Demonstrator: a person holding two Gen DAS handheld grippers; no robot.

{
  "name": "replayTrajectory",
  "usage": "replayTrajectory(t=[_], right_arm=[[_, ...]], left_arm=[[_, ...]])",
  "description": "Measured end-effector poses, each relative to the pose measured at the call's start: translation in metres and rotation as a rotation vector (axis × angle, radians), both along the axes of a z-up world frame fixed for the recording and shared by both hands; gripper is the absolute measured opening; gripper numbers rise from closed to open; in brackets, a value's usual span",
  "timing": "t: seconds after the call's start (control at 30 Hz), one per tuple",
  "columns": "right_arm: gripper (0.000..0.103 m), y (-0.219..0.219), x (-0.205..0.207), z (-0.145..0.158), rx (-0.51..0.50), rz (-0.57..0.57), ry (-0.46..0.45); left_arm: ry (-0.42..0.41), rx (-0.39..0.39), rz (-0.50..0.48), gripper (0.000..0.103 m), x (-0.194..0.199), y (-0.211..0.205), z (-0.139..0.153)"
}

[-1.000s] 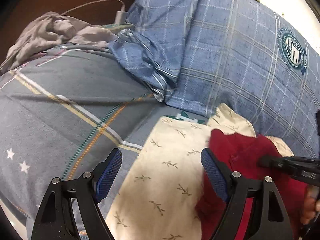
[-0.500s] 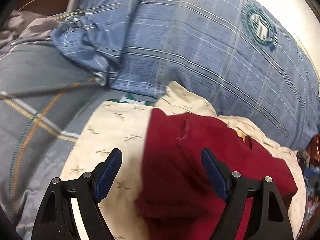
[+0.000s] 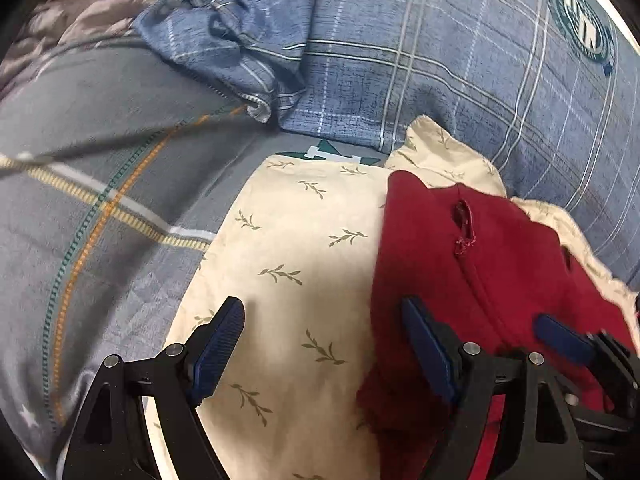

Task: Fold small clothes
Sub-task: 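Grasp the side edge of the shirt with the right gripper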

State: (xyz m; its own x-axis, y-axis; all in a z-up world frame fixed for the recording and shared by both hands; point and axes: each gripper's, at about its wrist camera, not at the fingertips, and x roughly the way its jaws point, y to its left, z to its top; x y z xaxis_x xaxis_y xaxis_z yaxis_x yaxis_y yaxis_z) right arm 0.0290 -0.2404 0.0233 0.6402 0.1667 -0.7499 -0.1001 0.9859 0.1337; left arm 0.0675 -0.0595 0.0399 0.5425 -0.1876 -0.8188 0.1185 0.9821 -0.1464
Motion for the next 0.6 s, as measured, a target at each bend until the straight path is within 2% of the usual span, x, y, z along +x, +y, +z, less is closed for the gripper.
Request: replayTrajectory(t=[0.07,0.13,0.2,0.3,0.43,0.53,0.6], right_arm=[[0.044,0.003,0.004,-0.004,-0.036,0.005,-0.003],[0.027,0.001,0.006,-0.006,-0.042,-0.002,-0.002],[0.013,-0.006,0.007,-0.007,0.001,-0.009,0.014],[0.009,-0.017,0.005,-0.002,0.078,-0.020,0.020],[0.007,-0.022,-0.021,0.023,0.150,-0.026,-0.025],[0.008,-0.007,-0.034,0.027,0.126,0.002,-0.045],[0.016,0.004,-0.033,0.015,0.104,0.010,-0.008]], left_arm=[[-0.006,0.023,-0.010,0.080,0.003,-0.005,-0.001],[-0.003,0.014,-0.014,0.080,-0.002,-0.009,-0.001],[0.004,-0.014,-0.015,0.080,-0.005,-0.006,0.000],[-0.002,-0.062,-0.003,0.080,-0.008,0.003,0.006],[-0.058,-0.154,0.021,0.080,-0.014,0.022,0.023],[-0.101,-0.241,0.041,0.080,-0.019,0.037,0.032],[-0.111,-0.272,0.049,0.080,-0.022,0.042,0.033]])
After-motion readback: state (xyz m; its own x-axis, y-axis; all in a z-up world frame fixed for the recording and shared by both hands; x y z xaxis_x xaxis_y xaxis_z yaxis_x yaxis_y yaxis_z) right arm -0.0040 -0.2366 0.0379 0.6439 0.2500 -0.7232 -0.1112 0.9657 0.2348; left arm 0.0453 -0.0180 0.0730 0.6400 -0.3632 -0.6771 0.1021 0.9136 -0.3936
